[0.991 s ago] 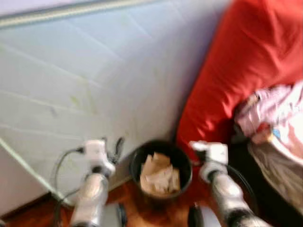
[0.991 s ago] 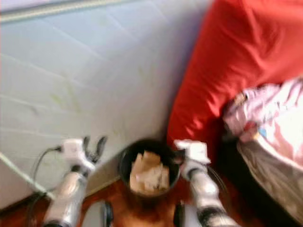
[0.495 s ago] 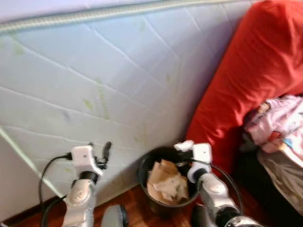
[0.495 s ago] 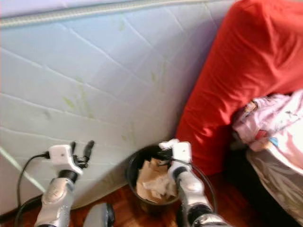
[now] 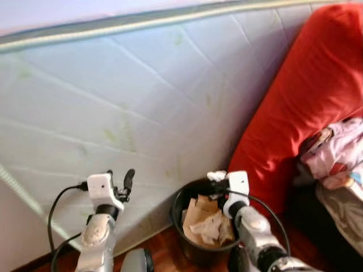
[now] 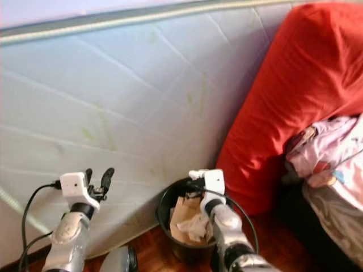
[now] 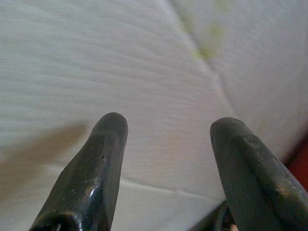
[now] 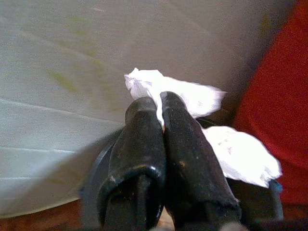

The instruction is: Clean up the room

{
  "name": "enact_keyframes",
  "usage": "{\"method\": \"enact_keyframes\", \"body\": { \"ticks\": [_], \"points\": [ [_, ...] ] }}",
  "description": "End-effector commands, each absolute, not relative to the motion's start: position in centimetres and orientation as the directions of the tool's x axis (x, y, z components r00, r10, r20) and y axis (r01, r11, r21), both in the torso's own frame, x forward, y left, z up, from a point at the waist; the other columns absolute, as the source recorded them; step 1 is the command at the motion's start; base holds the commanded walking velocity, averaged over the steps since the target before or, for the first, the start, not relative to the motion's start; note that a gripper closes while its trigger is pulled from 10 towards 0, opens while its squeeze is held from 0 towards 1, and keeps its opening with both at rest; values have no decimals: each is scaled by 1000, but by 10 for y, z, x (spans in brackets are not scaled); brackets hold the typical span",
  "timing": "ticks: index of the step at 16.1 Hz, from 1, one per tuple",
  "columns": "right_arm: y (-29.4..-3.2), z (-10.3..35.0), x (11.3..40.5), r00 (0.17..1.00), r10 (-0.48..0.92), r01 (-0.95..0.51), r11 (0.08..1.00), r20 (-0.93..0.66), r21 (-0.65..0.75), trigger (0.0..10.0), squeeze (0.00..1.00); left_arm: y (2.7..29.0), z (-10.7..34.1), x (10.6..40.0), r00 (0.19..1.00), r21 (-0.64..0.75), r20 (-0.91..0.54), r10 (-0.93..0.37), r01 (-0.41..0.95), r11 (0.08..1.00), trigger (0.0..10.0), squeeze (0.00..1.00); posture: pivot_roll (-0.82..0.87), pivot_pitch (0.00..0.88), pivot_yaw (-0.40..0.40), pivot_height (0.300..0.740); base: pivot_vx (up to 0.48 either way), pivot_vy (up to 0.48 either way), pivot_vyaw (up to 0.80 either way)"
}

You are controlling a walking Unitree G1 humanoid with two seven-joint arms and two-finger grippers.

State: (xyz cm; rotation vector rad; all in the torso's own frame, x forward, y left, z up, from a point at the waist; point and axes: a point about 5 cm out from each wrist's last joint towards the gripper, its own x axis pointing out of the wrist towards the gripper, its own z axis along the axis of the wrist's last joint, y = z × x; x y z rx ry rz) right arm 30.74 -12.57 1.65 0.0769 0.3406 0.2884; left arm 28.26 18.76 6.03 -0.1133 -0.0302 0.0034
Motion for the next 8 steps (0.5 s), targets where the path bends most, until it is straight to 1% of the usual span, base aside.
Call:
{"method": "enact_keyframes", "body": {
  "ticks": [1, 8],
  "points": [
    [-131, 13, 306, 894, 285, -257, 958, -345, 125, 10000, 0, 182, 61, 284, 999, -122, 31, -9, 13, 992, 10000, 0, 134, 0, -10, 533, 0, 0, 0],
    [-129, 9, 305, 863, 301, -286, 953, -406, 99, 10000, 0, 184, 62, 276, 999, -119, 33, -4, 8, 993, 10000, 0, 159, 0, -14, 533, 0, 0, 0]
  ]
}}
